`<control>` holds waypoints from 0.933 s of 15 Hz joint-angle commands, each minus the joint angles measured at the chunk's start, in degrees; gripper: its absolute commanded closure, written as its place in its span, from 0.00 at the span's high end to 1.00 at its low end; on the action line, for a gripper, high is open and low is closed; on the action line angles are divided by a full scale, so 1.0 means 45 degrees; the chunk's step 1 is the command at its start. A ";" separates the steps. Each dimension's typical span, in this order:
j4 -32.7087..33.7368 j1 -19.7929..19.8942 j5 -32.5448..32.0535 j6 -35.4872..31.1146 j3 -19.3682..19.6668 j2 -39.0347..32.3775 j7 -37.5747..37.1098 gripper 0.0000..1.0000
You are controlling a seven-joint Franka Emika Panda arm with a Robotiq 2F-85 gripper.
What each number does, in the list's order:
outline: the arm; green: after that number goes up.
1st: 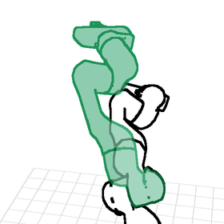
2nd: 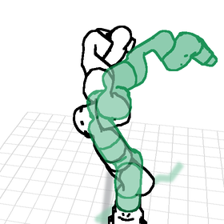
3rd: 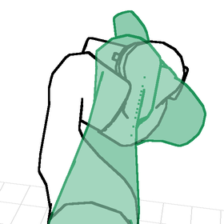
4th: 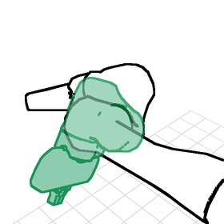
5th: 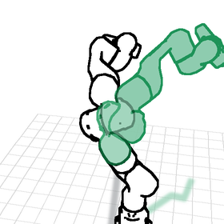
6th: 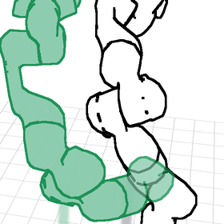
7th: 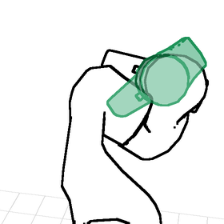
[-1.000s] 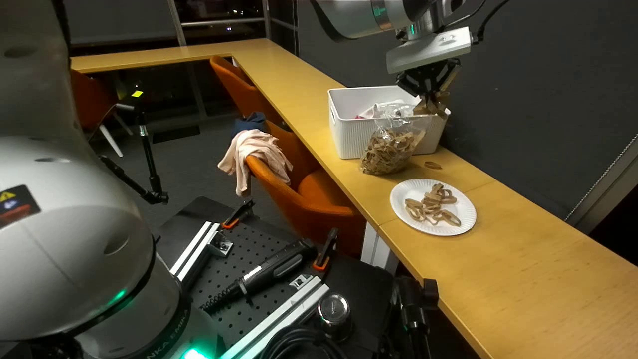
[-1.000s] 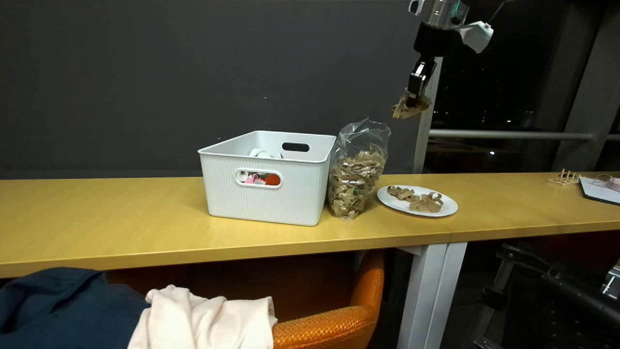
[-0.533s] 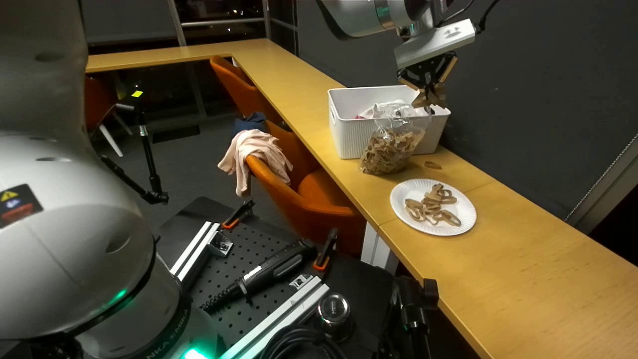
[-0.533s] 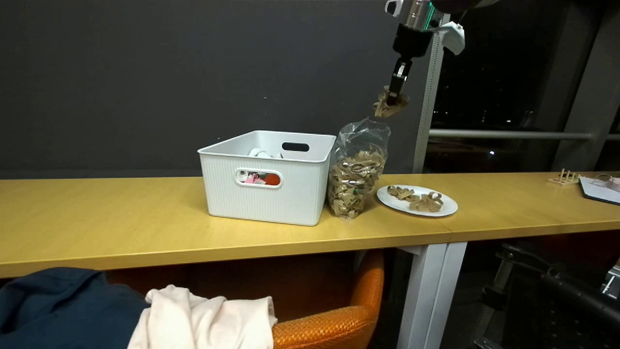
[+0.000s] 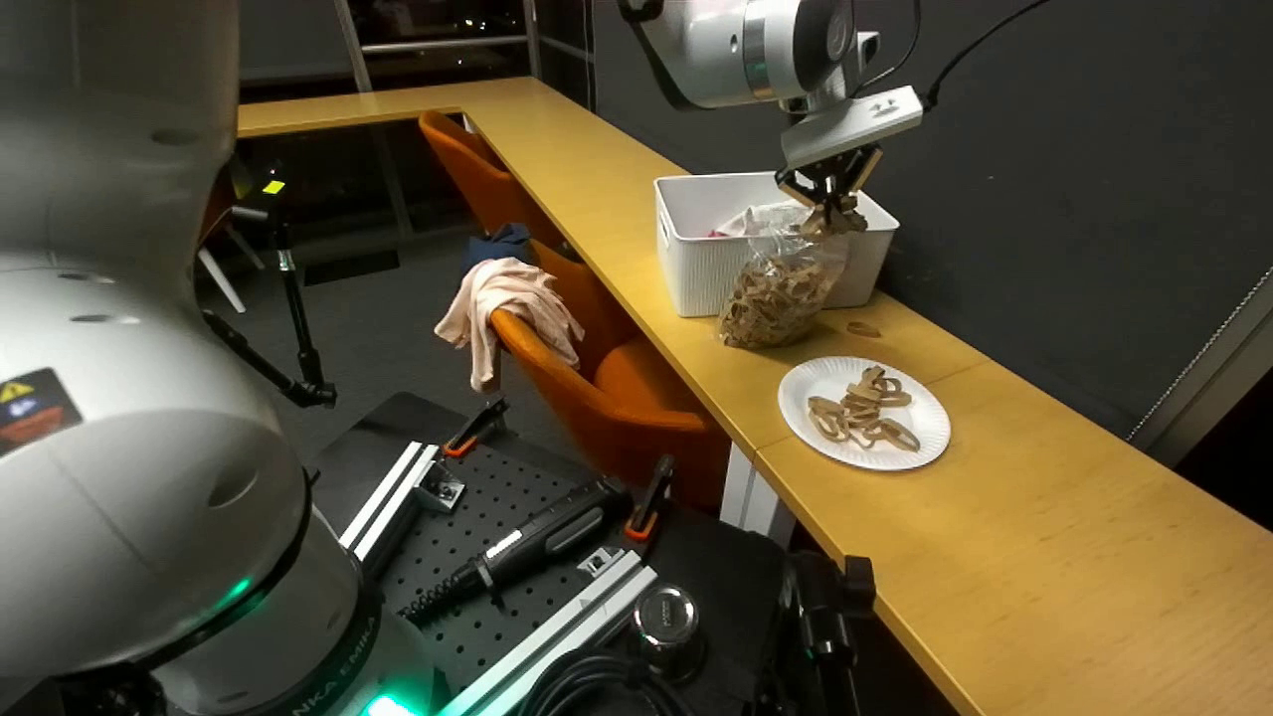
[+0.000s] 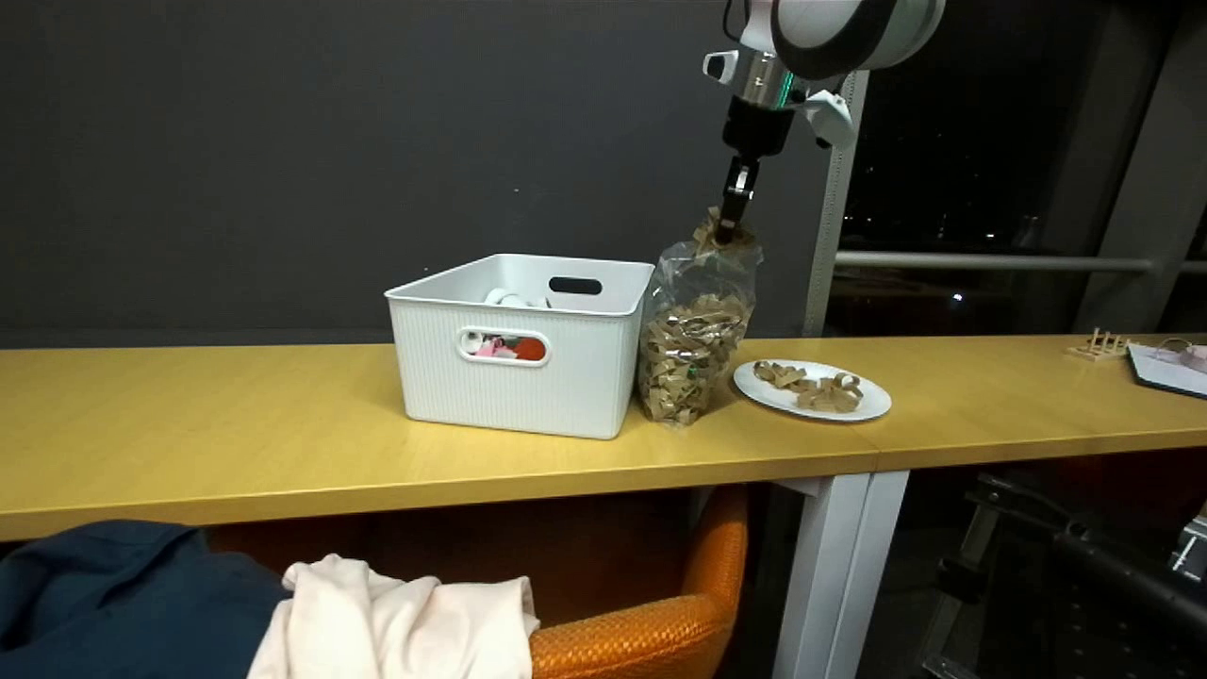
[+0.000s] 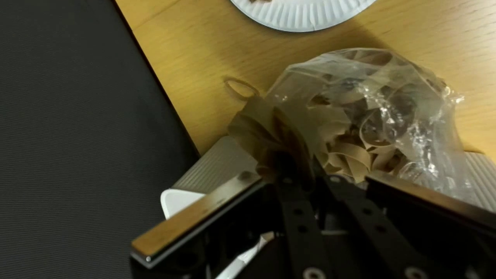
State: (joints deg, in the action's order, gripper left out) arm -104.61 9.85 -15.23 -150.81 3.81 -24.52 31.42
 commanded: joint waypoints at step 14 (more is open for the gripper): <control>-0.1352 -0.0572 -0.0204 0.0141 -0.0090 0.1034 -0.1089 0.42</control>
State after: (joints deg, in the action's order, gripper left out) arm -108.41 7.44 -15.60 -150.76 3.31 -22.73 28.01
